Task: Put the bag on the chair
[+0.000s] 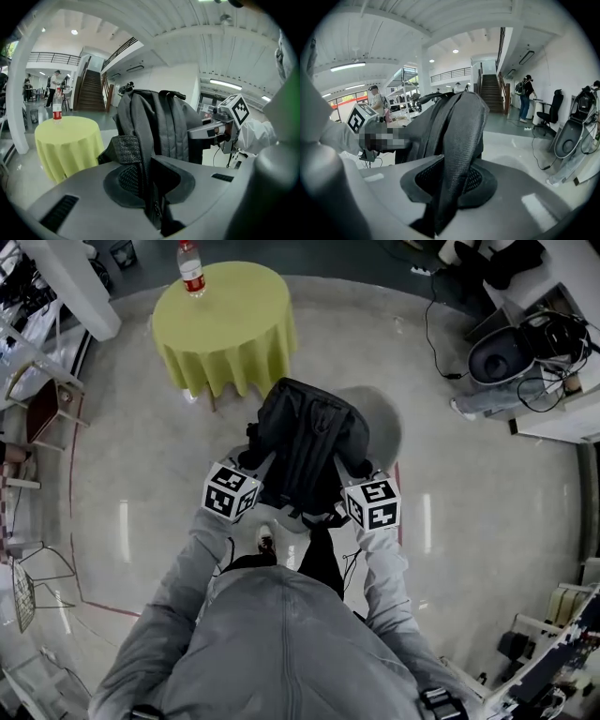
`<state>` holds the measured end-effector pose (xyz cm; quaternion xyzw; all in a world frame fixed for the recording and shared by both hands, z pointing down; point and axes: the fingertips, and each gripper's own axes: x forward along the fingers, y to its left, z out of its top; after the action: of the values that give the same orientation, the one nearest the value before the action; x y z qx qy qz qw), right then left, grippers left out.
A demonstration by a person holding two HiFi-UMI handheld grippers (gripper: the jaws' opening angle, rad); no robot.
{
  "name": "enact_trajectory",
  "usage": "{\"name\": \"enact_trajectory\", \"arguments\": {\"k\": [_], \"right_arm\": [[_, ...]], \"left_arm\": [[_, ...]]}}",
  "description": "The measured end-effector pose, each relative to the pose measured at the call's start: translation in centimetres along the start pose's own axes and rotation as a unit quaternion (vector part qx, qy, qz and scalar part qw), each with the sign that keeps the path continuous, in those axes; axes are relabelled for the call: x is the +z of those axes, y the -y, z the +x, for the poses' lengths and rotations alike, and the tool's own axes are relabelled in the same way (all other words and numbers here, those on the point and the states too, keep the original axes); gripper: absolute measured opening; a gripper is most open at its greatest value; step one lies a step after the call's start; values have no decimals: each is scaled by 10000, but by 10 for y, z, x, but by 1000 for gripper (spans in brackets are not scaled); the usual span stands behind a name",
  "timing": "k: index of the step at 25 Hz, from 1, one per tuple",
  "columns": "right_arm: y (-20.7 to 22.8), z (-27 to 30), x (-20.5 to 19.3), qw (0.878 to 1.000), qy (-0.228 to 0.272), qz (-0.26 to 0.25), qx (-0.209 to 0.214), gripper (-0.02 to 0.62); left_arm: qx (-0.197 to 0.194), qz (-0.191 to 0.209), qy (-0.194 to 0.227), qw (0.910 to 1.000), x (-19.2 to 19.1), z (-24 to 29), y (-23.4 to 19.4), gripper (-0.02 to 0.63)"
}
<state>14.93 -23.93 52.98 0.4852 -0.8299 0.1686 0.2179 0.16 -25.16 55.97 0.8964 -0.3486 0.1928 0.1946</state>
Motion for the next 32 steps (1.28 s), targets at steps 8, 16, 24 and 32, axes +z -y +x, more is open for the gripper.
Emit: {"name": "enact_trajectory", "arguments": {"k": [8, 16, 24, 32], "right_arm": [[38, 82, -44, 9948, -857, -208, 500, 78], [72, 150, -90, 9828, -1568, -334, 911, 78], [90, 199, -129, 9754, -1970, -112, 985, 81], [117, 223, -145, 9715, -2189, 264, 870, 108]], "left_arm": [[336, -975, -663, 9925, -56, 69, -40, 41], [667, -1594, -1271, 9767, -103, 128, -71, 43], [839, -1966, -1689, 9622, -140, 164, -97, 48], [806, -1837, -1658, 9655, -140, 188, -107, 49]]}}
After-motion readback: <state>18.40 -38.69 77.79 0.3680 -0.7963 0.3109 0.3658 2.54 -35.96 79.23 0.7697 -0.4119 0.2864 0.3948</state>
